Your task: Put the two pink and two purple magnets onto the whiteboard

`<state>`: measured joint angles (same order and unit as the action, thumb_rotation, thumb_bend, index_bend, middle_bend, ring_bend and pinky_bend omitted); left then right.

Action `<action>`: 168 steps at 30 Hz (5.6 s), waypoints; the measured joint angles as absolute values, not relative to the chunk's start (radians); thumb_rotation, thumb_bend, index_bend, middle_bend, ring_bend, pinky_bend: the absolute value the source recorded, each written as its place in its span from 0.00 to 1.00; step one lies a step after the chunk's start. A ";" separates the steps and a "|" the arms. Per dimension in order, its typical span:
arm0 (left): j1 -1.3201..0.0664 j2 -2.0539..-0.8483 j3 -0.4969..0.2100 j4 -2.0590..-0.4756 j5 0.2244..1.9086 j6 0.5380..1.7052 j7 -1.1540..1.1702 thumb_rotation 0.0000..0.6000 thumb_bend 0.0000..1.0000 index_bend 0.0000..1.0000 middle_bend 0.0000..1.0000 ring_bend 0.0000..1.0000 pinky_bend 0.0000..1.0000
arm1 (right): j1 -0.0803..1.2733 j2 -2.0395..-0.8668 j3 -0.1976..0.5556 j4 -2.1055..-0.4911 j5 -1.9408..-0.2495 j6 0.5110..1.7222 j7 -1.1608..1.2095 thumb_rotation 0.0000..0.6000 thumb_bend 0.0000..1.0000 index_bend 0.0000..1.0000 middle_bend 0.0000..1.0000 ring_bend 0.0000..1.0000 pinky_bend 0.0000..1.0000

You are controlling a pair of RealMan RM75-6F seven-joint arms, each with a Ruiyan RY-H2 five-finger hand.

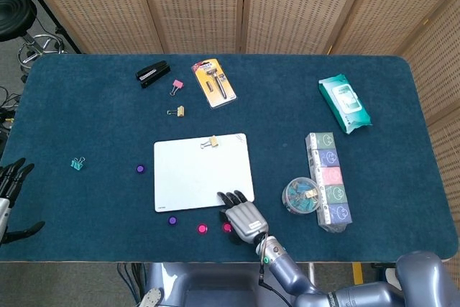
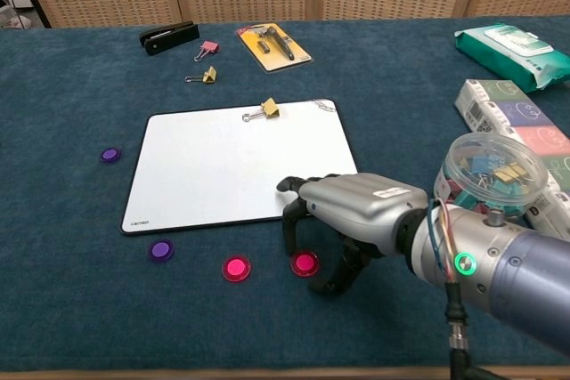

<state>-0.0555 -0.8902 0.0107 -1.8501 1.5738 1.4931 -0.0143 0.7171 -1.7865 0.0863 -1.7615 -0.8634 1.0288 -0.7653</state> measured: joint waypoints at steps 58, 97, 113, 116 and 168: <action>-0.070 -0.884 -0.012 -1.847 1.502 1.460 -0.036 1.00 0.01 0.00 0.00 0.00 0.00 | 0.909 -1.742 0.241 -1.586 -0.707 0.993 -0.747 1.00 0.59 0.53 0.00 0.00 0.00; -0.101 -0.894 0.005 -1.826 1.548 1.408 -0.047 1.00 0.01 0.00 0.00 0.00 0.00 | 0.742 -1.427 0.079 -1.828 -1.087 1.233 -0.579 1.00 0.05 0.04 0.00 0.00 0.00; -0.283 -0.884 0.030 -1.883 1.670 1.135 -0.071 1.00 0.08 0.19 0.00 0.00 0.00 | 0.326 -1.098 -0.151 -1.861 -1.507 1.660 -0.140 1.00 0.03 0.10 0.00 0.00 0.00; -0.339 -0.909 0.024 -1.906 1.688 1.063 -0.051 1.00 0.11 0.24 0.00 0.00 0.00 | 0.258 -1.053 -0.183 -1.849 -1.530 1.713 -0.082 1.00 0.03 0.11 0.00 0.00 0.00; -0.754 -1.651 0.018 -1.844 0.943 0.991 0.827 1.00 0.30 0.38 0.00 0.00 0.00 | 0.035 -0.946 -0.086 -1.778 -1.675 1.677 0.166 1.00 0.03 0.13 0.00 0.00 0.00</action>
